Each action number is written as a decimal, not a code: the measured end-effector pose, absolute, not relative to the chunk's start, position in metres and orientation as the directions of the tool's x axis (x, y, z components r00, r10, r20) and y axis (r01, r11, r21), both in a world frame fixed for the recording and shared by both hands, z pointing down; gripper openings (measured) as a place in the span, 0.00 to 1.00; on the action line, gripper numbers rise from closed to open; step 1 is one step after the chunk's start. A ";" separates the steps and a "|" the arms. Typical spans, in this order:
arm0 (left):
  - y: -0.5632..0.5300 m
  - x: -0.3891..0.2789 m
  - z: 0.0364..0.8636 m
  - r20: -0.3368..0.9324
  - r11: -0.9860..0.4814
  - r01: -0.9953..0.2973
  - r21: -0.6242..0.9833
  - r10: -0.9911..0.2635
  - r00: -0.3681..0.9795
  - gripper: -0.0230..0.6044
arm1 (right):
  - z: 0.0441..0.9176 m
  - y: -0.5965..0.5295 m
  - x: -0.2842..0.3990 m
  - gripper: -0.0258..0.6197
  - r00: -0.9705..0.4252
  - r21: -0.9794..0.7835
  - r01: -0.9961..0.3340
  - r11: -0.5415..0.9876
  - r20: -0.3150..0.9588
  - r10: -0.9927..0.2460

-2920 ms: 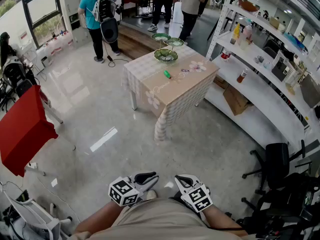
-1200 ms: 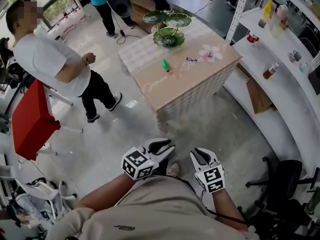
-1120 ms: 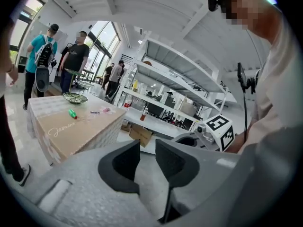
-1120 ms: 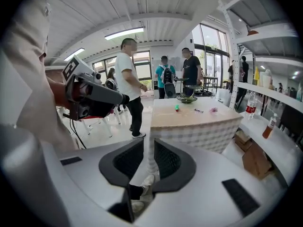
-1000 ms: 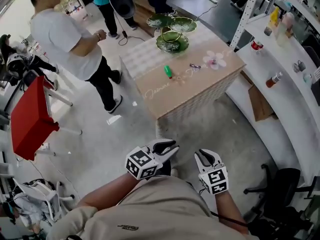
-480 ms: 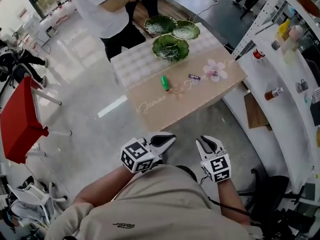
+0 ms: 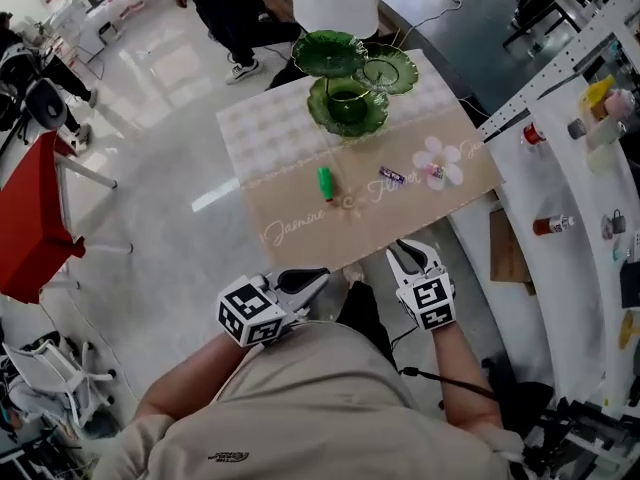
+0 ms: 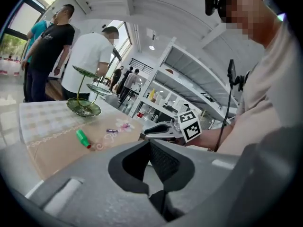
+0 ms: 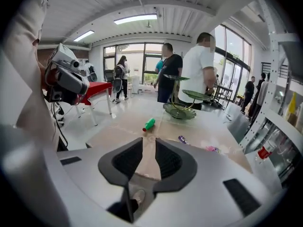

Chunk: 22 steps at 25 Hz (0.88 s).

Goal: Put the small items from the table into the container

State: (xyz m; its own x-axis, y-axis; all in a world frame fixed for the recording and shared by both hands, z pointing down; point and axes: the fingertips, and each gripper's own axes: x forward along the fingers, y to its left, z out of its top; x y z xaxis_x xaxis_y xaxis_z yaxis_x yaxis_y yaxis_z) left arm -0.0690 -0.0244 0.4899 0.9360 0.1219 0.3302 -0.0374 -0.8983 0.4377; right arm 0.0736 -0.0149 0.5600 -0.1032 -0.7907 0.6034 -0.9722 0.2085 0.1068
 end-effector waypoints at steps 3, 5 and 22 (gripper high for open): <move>-0.047 -0.044 0.479 0.332 -0.897 -0.105 0.430 0.049 0.942 0.05 | 0.568 -0.047 0.110 0.18 -0.138 0.117 -0.957 0.265 0.621 -0.771; -0.061 -0.026 0.469 0.330 -0.895 -0.145 0.421 0.002 0.944 0.05 | 0.575 -0.067 0.134 0.19 -0.160 0.131 -0.941 0.311 0.640 -0.751; -0.116 0.018 0.465 0.362 -0.777 -0.502 0.380 -0.374 0.854 0.05 | 0.699 -0.178 0.214 0.26 -0.279 0.102 -0.810 0.577 0.799 -0.533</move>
